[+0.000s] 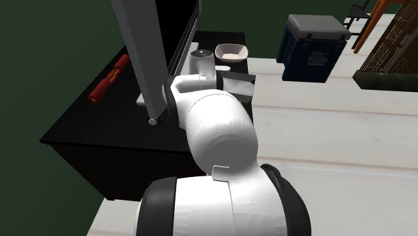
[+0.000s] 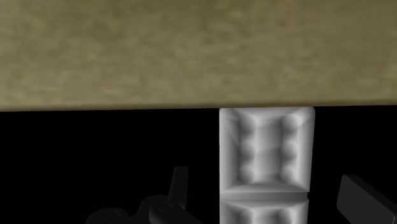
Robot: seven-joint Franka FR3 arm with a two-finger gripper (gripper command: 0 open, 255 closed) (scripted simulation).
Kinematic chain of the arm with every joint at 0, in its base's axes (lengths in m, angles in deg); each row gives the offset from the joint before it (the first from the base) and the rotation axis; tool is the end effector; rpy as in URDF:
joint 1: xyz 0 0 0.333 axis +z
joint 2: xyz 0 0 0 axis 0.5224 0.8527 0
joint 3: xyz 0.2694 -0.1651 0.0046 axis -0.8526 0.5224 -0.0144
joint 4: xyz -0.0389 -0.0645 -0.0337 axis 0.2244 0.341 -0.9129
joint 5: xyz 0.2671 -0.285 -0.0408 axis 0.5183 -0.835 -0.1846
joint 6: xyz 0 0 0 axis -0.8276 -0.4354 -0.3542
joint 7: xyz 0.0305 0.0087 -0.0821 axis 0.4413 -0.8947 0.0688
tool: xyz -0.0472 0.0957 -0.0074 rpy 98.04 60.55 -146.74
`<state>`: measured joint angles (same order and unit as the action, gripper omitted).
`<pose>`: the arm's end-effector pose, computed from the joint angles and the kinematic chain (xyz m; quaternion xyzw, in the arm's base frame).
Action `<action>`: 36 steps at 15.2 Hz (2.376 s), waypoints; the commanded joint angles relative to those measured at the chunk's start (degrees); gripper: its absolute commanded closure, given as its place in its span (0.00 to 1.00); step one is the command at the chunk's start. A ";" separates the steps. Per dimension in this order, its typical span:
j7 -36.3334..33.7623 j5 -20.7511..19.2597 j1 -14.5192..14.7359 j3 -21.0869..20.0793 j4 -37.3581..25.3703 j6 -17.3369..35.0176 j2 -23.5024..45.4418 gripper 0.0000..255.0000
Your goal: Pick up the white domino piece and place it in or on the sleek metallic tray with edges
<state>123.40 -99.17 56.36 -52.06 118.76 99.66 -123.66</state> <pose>0.3646 0.0591 0.4545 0.7024 0.7116 0.0070 0.0152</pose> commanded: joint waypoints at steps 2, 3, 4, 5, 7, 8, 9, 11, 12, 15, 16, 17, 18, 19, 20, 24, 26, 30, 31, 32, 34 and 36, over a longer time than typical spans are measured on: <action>-0.01 -0.01 0.00 0.00 0.12 0.13 -0.01 0.00; -0.01 -0.01 0.00 0.00 0.12 0.13 -0.01 0.00; -0.01 -0.01 0.00 0.00 0.12 0.13 -0.01 0.00; -0.01 -0.01 0.00 0.00 0.11 0.12 -0.01 0.00; -0.01 -0.01 0.00 0.00 0.11 0.12 -0.01 1.00; -0.01 -0.01 0.00 0.00 0.11 0.12 -0.01 1.00; -0.01 -0.01 0.00 0.00 0.13 0.13 -0.01 1.00; -0.13 0.02 0.04 -0.09 0.24 0.15 -0.10 1.00; -0.14 0.04 0.05 -0.10 0.19 0.14 -0.05 1.00; -0.20 0.08 0.08 -0.17 0.11 -0.04 -0.13 1.00; -0.01 -0.01 0.00 0.01 0.12 0.13 -0.01 1.00; 0.01 0.07 0.02 -0.11 -0.50 -0.72 -0.23 1.00; 0.04 0.15 0.04 -0.21 -1.13 -1.56 -0.45 1.00; 0.06 0.23 0.07 -0.31 -1.78 -2.39 -0.63 1.00; 0.08 0.31 0.10 -0.41 -2.44 -3.21 -0.80 1.00; 0.18 0.62 0.22 -0.80 -5.16 -6.46 -1.33 1.00; 0.23 0.77 0.28 -0.98 -6.58 -8.05 -1.50 1.00; 0.35 1.07 0.41 -1.32 -9.53 -11.17 -1.66 1.00; 0.38 1.15 0.44 -1.40 -10.29 -11.93 -1.67 1.00; 0.41 1.22 0.47 -1.48 -11.06 -12.70 -1.66 1.00; 0.47 1.36 0.54 -1.63 -12.63 -14.21 -1.61 1.00; 0.54 1.50 0.61 -1.78 -14.23 -15.72 -1.51 1.00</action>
<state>123.95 -97.76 56.92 -53.70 105.37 84.85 -125.13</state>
